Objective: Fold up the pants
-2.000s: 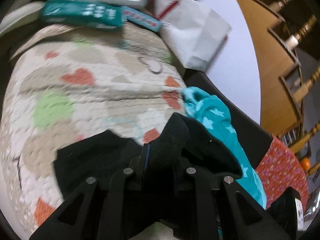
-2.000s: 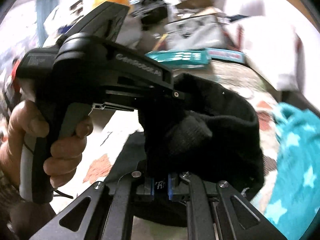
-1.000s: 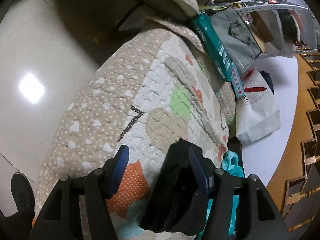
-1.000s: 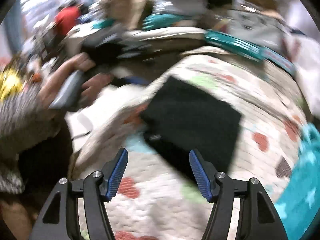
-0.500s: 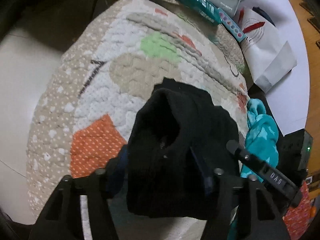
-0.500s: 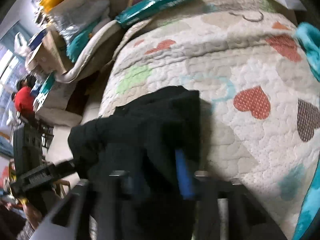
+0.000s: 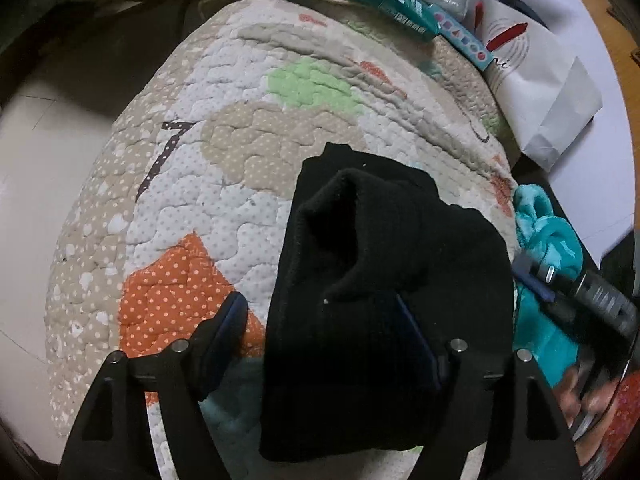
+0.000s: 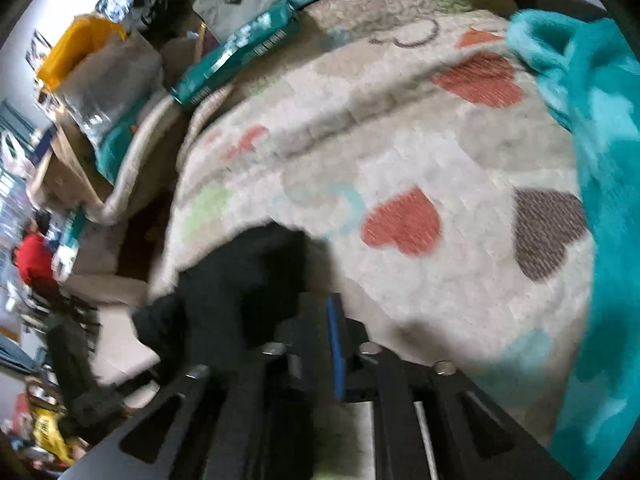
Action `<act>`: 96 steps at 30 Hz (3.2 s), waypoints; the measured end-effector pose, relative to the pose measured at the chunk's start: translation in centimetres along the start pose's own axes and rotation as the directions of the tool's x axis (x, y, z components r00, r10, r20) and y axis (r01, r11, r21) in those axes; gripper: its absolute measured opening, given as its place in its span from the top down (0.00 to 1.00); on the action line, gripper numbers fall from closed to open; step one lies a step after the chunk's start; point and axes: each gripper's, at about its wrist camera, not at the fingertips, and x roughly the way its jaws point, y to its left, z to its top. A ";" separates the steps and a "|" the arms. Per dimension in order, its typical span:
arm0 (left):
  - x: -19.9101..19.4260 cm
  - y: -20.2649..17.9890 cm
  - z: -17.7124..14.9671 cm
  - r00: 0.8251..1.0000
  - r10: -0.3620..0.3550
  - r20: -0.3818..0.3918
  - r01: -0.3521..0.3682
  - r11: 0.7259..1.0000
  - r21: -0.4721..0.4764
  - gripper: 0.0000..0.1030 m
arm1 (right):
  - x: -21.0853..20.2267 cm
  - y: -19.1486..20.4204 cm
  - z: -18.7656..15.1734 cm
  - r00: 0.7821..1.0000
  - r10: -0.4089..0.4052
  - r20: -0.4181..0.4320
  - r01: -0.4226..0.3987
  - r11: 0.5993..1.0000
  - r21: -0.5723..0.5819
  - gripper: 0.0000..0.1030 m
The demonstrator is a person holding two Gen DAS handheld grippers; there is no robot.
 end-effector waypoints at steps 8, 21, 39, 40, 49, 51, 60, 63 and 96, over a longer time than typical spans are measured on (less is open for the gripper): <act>-0.5 0.6 -0.3 0.999 -0.033 0.030 0.032 0.999 0.035 0.28 | 7.3 4.3 3.4 0.976 -0.029 -0.218 -0.002 0.990 -0.139 0.91; -3.7 1.9 1.5 0.995 -0.082 0.051 0.085 0.995 -0.049 0.28 | 6.2 5.1 4.8 0.952 -0.306 -0.024 0.287 0.914 -0.287 0.97; -2.1 2.9 6.1 0.994 0.107 0.016 -0.104 0.988 -0.114 0.22 | 2.8 3.3 -1.5 0.996 -0.077 -0.045 0.069 0.984 -0.167 0.43; -2.6 3.1 5.9 0.994 0.107 0.021 -0.103 0.987 -0.125 0.22 | 2.2 3.1 -1.4 0.997 -0.076 -0.031 0.070 0.985 -0.160 0.43; -6.8 0.1 -1.5 0.972 0.216 0.094 -0.213 0.976 -0.038 0.22 | -2.1 2.2 -4.6 1.000 -0.011 0.020 0.013 0.994 -0.112 0.36; -6.8 -1.7 -4.1 0.953 0.279 0.120 -0.284 0.958 0.025 0.22 | -2.3 2.3 -5.8 1.000 -0.012 0.027 0.015 0.994 -0.111 0.35; -7.2 -5.1 -8.7 0.906 0.383 0.180 -0.413 0.894 0.175 0.22 | -2.9 3.8 -8.0 0.998 -0.032 0.059 0.042 0.983 -0.181 0.34; -8.0 -5.7 -8.9 0.886 0.401 0.232 -0.444 0.878 0.178 0.22 | -3.1 4.2 -8.4 0.997 -0.031 0.064 0.043 0.979 -0.199 0.33; -8.1 -6.0 -8.7 0.890 0.392 0.232 -0.438 0.878 0.194 0.22 | -2.7 3.8 -8.6 0.997 -0.041 0.066 0.054 0.977 -0.207 0.31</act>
